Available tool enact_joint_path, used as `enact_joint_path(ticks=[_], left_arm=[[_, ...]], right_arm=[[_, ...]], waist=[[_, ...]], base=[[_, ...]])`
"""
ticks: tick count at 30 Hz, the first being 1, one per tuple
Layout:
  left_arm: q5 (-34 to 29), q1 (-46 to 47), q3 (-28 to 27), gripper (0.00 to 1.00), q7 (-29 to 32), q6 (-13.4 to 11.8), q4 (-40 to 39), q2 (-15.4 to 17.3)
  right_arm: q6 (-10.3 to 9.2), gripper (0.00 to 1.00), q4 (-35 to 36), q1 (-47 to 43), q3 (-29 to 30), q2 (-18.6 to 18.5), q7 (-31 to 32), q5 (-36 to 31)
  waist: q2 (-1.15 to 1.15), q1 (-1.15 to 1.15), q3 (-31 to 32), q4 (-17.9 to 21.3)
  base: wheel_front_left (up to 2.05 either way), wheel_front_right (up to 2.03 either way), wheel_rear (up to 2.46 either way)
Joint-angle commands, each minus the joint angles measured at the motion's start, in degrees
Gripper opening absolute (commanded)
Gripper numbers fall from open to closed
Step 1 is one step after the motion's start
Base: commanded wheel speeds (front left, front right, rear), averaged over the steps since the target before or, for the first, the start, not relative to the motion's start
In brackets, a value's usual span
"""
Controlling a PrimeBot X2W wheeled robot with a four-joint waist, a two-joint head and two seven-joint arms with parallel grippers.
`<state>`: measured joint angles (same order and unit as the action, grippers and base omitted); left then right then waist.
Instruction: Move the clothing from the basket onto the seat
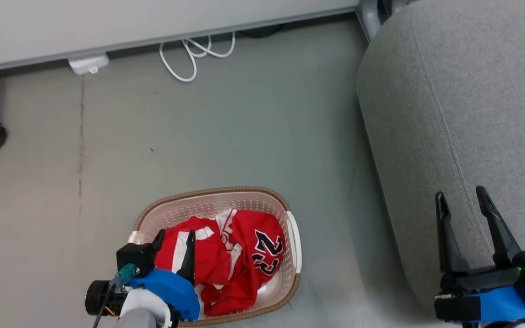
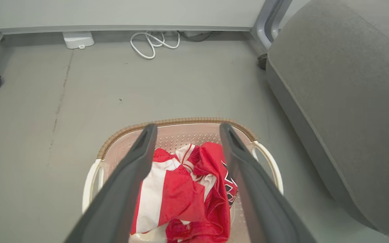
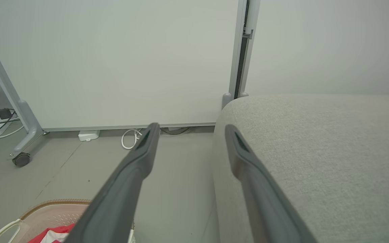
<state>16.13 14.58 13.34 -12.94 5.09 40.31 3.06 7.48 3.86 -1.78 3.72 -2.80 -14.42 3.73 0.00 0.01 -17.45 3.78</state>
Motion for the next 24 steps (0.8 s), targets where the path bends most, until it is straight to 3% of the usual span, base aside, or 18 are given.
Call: enact_joint_path(ticks=[1,13,24], left_arm=[[0.16,1.87,-0.15,1.0,0.59,0.22,1.04,0.48],[3.57,15.65,-2.99,1.0,8.35,-1.65,17.81,2.44],[3.65,21.0,-4.39,1.0,11.25,-8.37,24.41,6.61]], right_arm=[[0.03,1.0,0.5,1.31,-0.3,-0.16,-0.36,0.49],[0.03,1.0,1.09,6.4,-4.16,-0.11,-0.84,5.53],[0.03,1.0,2.0,7.94,-7.53,-0.1,-0.86,10.79]], waist=[[0.0,-0.01,-5.5,3.99],[0.0,-0.01,-18.55,10.55],[0.0,-0.01,-25.11,16.25]], base=[[0.0,0.0,0.0],[0.0,0.0,0.0],[0.0,0.0,0.0]])
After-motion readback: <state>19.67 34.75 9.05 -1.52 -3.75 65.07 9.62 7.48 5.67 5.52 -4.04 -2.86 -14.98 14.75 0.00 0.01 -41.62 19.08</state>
